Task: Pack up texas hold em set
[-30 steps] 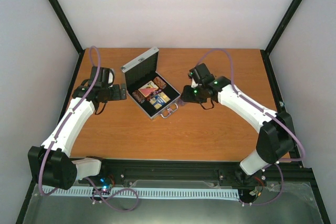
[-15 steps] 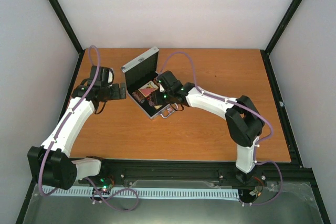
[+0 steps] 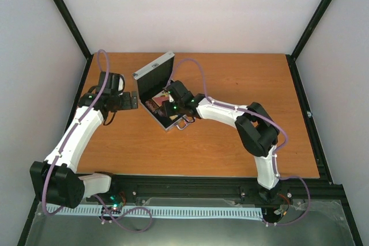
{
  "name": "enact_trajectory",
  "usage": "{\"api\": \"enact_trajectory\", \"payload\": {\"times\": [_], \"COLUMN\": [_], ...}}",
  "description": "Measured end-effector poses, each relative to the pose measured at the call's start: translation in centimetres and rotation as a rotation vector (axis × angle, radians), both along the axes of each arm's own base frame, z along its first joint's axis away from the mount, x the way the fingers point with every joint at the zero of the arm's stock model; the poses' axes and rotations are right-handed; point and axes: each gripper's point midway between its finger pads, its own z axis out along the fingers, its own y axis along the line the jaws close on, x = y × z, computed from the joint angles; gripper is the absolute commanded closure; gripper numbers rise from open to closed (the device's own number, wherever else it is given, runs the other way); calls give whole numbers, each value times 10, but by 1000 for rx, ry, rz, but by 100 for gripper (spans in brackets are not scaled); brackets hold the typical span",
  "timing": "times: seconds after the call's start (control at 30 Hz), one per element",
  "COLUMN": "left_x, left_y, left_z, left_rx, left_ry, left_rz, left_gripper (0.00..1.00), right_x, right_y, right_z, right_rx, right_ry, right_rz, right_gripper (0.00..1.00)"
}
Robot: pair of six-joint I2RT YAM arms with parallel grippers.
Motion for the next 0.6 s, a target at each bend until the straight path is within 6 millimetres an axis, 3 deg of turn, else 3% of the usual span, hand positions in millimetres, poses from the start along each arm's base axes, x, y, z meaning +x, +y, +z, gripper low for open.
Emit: {"api": "enact_trajectory", "payload": {"times": [0.6], "left_x": [0], "left_y": [1], "left_z": [4], "left_rx": [11], "left_ry": [-3], "left_rz": [-6], "left_gripper": [0], "right_x": [9], "right_y": [32], "right_z": [-12], "right_rx": [-17], "right_ry": [-93], "right_rz": [1], "right_gripper": [97]}}
